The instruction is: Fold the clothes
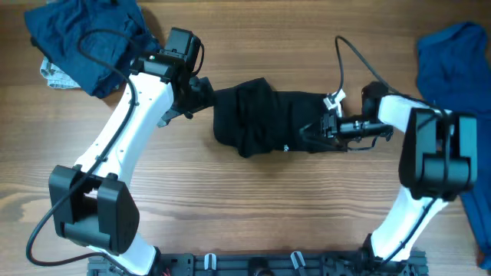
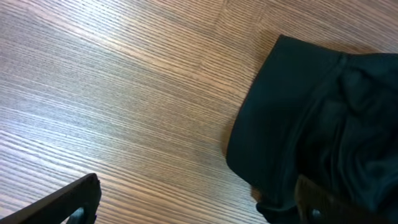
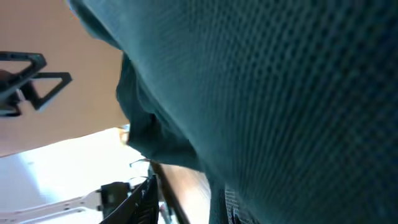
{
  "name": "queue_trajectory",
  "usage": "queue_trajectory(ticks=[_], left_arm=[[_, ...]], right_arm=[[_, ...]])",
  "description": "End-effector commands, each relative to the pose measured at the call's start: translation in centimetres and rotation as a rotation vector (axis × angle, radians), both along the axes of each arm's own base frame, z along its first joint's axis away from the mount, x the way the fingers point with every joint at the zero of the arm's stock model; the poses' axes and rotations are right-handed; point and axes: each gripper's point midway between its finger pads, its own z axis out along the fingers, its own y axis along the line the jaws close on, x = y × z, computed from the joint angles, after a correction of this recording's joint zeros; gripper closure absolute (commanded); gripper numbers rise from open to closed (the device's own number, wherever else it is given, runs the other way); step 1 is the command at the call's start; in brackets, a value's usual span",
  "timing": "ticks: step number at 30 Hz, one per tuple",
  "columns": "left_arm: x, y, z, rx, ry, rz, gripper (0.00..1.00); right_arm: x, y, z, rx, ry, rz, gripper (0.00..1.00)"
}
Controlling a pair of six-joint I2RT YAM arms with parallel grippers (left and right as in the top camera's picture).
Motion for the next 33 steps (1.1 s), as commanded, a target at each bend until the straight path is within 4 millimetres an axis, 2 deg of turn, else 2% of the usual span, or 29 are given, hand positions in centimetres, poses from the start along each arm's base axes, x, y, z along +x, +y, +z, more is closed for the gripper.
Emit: queue_trajectory(ticks=[1,4,6,9,13,16,18,19,20,21,23,25,28,33], left_arm=[[-0.2,0.0,-0.4,0.003,0.013,-0.004,0.00],[-0.2,0.0,-0.4,0.003,0.013,-0.004,0.00],[-0.2,0.0,-0.4,0.003,0.013,-0.004,0.00],[-0.3,0.0,-0.4,0.004,0.014,-0.004,0.00],[-0.5,0.0,-0.4,0.006,0.023,-0.004,0.00],[-0.4,-0.5,-0.4,-0.011,0.023,-0.067,0.00],[-0.3,-1.1,-0.5,-0.037,0.022,-0.119,0.00],[-0.2,-1.2,-0.7,-0.041,0.018,-0.119,0.00],[0.0,-1.2,-0.9,-0.042,0.012,-0.119,0.00],[0.1,-1.3,-1.2,-0.043,0.007,-0.119,0.00],[0.1,-1.7,-2.2,-0.064,0.004,-0.135,0.00],[0.0,-3.0,-3.8,-0.130,0.006,-0.200,0.00],[0.0,-4.7,-5.9,-0.219,0.007,-0.259,0.00],[0.3,-5.6,-8.2,-0.271,0.009,-0.270,0.00]], right_arm=[[-0.9,0.2,-2.5,0.009,0.079,-0.002,0.66],[-0.2,0.0,-2.2,-0.002,0.045,-0.003,0.66],[0.7,-0.1,-1.2,-0.005,0.013,-0.004,0.66],[2.2,-0.4,1.1,-0.030,-0.047,-0.003,0.65],[4.2,-2.1,3.6,-0.201,-0.104,-0.039,0.58],[4.7,-2.9,5.4,-0.279,-0.159,-0.059,0.44],[4.8,-3.4,6.8,-0.325,-0.197,-0.075,0.20],[4.8,-3.5,7.4,-0.334,-0.214,-0.079,0.10],[4.8,-3.5,8.1,-0.341,-0.233,-0.081,0.03],[4.7,-3.6,8.6,-0.347,-0.246,-0.082,0.01],[4.3,-3.7,9.5,-0.358,-0.260,-0.084,0.00],[4.0,-3.8,10.0,-0.372,-0.262,-0.087,0.00],[3.6,-3.8,10.0,-0.374,-0.248,-0.083,0.00],[3.0,-3.8,9.8,-0.379,-0.222,-0.071,0.01]])
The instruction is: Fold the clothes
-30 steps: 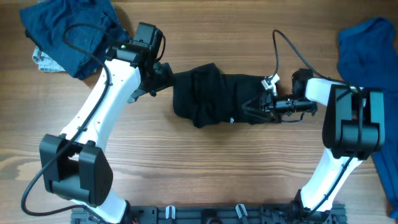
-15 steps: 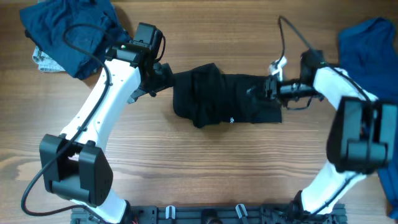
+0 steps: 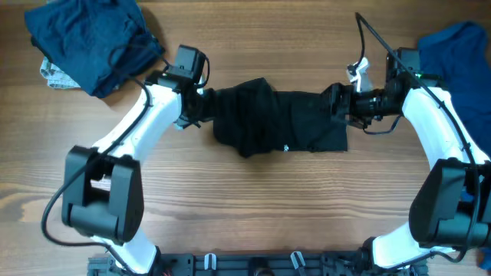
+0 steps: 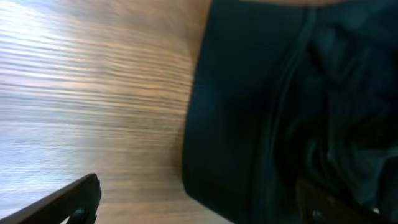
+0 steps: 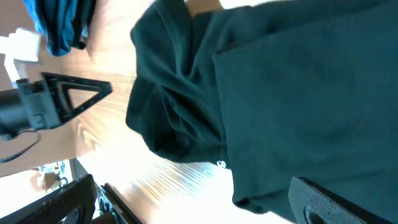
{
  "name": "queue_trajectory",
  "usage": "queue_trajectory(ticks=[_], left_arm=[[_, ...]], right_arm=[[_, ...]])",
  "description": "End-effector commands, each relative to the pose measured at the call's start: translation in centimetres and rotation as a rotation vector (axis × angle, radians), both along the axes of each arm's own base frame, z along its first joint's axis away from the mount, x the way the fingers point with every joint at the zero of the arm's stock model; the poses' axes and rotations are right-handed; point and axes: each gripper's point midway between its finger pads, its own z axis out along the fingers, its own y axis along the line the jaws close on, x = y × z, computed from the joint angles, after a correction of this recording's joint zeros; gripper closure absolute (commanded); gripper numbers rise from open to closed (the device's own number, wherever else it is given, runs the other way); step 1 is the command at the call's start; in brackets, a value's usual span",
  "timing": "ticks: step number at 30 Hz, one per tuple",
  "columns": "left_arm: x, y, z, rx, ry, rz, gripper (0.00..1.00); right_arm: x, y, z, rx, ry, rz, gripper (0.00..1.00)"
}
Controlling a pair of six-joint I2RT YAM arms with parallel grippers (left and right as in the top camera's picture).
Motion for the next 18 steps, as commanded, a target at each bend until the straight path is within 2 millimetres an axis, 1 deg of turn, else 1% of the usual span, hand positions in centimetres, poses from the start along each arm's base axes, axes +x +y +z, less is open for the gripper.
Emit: queue_trajectory(ticks=[1,4,7,8,11,13,18], left_arm=[[-0.5,-1.2,-1.8,-0.065,0.036,-0.055,0.00],[-0.1,-1.5,-2.9,-0.099,0.045,-0.077,0.00],[-0.2,-2.9,-3.7,-0.208,0.068,-0.139,0.00],[-0.2,-2.9,-4.5,-0.213,0.083,-0.133,0.00],[-0.3,-2.7,-5.5,-0.211,0.102,-0.133,0.00],[-0.7,-3.2,-6.0,-0.234,0.110,-0.181,0.00],[-0.9,-3.3,-6.9,-0.260,0.136,-0.177,0.00]], right_arm=[[-0.1,-0.2,0.7,-0.025,-0.021,0.012,0.00],[-0.5,-0.2,0.6,-0.029,-0.023,0.035,0.00],[-0.7,-0.1,0.6,-0.029,-0.016,0.037,0.01],[-0.7,-0.1,0.6,-0.029,-0.016,0.037,0.01],[-0.7,-0.1,0.6,-0.029,-0.017,0.038,0.01],[-0.7,-0.1,0.6,-0.029,-0.018,0.040,0.01],[-0.8,-0.1,0.5,-0.028,-0.012,0.040,0.01]])
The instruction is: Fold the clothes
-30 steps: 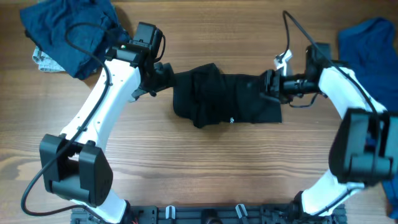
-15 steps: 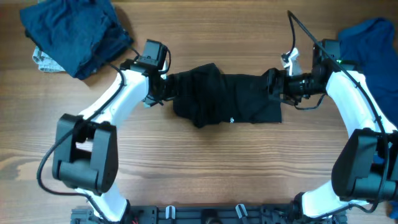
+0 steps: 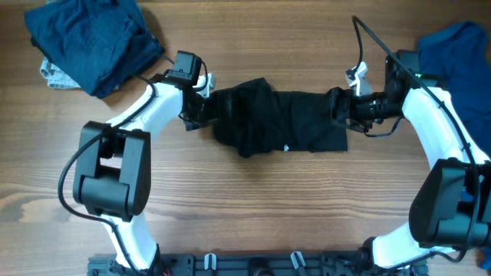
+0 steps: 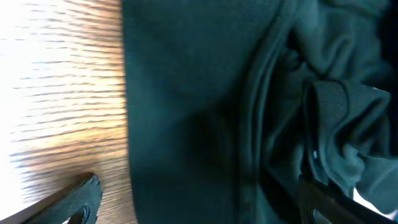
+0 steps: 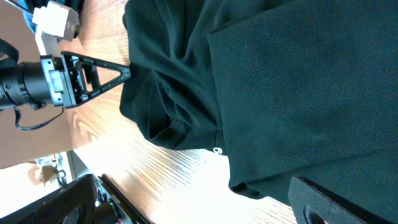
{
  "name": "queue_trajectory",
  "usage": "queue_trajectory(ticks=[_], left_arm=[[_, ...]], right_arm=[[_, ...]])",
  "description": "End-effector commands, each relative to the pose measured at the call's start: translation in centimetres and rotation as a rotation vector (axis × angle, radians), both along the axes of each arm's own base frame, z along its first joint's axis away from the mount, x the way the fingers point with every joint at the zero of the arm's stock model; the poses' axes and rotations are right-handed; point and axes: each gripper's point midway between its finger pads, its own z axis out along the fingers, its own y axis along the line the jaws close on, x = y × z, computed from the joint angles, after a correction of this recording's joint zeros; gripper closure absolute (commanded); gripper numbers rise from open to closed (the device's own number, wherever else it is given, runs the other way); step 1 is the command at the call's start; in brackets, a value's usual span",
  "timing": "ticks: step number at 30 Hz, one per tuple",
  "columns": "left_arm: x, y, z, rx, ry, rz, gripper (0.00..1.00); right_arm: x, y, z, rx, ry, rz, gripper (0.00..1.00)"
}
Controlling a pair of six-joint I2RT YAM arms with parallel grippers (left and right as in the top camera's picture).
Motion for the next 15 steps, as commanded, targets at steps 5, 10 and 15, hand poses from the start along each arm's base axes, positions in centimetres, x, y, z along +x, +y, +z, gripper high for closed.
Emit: queue_trajectory(ticks=[5,10,15], left_arm=[[-1.9,-1.3,-3.0,-0.139,0.111,-0.065,0.00],[-2.7,-2.1,-4.0,-0.196,0.163,-0.079,0.00],[-3.0,-2.1,-4.5,-0.200,0.176,-0.087,0.00]], right_arm=[[0.2,0.0,0.9,-0.012,-0.039,0.016,0.00],[0.1,0.0,0.9,-0.011,-0.037,0.016,0.01],[0.1,0.0,0.9,-0.011,-0.036,0.015,0.00]])
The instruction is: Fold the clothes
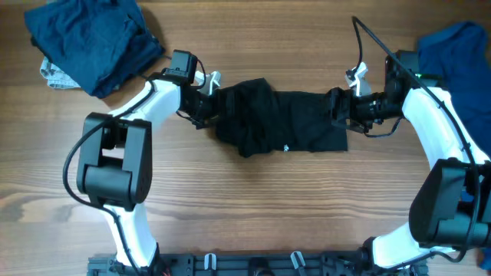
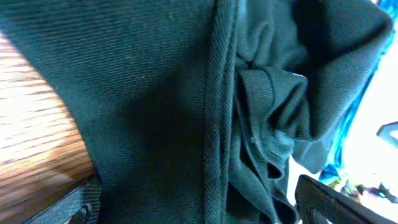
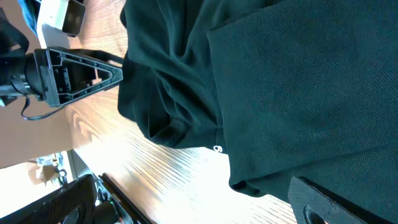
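Note:
A black garment [image 1: 276, 116] lies across the middle of the wooden table, bunched into folds at its left end and flatter at its right. My left gripper [image 1: 207, 103] is pushed against the bunched left end. It is open, and dark fabric [image 2: 186, 93] with a thick seam fills the span between its fingers [image 2: 74, 202]. My right gripper [image 1: 337, 111] sits at the garment's right edge, also open, its fingers [image 3: 339, 199] wide apart over the hem [image 3: 267, 180]. The right wrist view shows the left gripper's frame [image 3: 68, 74] beyond the cloth.
A pile of blue clothes [image 1: 88, 38] lies at the back left, with a pale patterned cloth [image 1: 51, 73] under it. Another blue garment [image 1: 454, 47] lies at the right edge, behind my right arm. Bare wood [image 1: 253, 207] stretches along the front.
My left gripper has moved further right into the garment's bunched left end, so fabric now covers nearly all of its view. The right gripper and the garment's right side are unchanged.
At first my right gripper was low in the garment's right part, cloth filling its view, and my left gripper was beside the left end. Then the right gripper stood open at the flattened right edge. Since then the left gripper has come closer to the left end.

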{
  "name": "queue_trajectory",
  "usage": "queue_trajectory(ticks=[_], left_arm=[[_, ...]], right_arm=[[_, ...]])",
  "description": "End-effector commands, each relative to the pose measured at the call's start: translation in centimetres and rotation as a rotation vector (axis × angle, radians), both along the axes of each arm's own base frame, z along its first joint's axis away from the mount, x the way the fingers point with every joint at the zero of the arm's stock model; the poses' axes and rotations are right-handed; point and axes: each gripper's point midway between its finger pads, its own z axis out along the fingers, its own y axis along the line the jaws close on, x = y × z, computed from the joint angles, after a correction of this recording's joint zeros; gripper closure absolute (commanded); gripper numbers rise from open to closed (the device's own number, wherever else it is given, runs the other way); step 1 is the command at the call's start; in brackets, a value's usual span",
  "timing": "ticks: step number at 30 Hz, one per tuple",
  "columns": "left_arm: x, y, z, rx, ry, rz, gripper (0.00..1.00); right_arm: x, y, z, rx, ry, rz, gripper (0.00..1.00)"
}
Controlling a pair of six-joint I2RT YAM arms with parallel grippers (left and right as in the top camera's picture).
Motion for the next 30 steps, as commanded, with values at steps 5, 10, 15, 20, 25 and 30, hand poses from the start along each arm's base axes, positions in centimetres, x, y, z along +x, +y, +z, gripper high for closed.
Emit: queue_trajectory(ticks=[5,10,15,20,25,30], left_arm=[[-3.3,0.1,-5.3,0.081,0.124,-0.044,0.00],[-4.2,-1.4,-5.3,0.084,0.120,-0.090,0.00],[-4.6,-2.6,-5.2,0.082,0.108,-0.121,0.00],[-4.6,-3.3,-5.2,0.079,0.094,-0.132,0.00],[-4.0,-4.1,-5.5,0.105,0.093,-0.077,0.00],[-4.0,-4.3,-6.1,0.166,0.097,-0.042,0.00]], right_arm=[[0.3,0.0,0.9,-0.009,-0.042,0.010,0.00],[0.8,-0.1,0.6,-0.040,-0.063,0.015,0.00],[1.2,-0.2,-0.4,-0.115,-0.043,-0.008,0.01],[1.6,1.0,-0.4,-0.113,-0.075,0.012,0.00],[1.5,1.4,-2.1,-0.177,-0.026,-0.028,0.01],[1.7,1.2,-2.4,-0.205,-0.021,-0.048,0.01]])
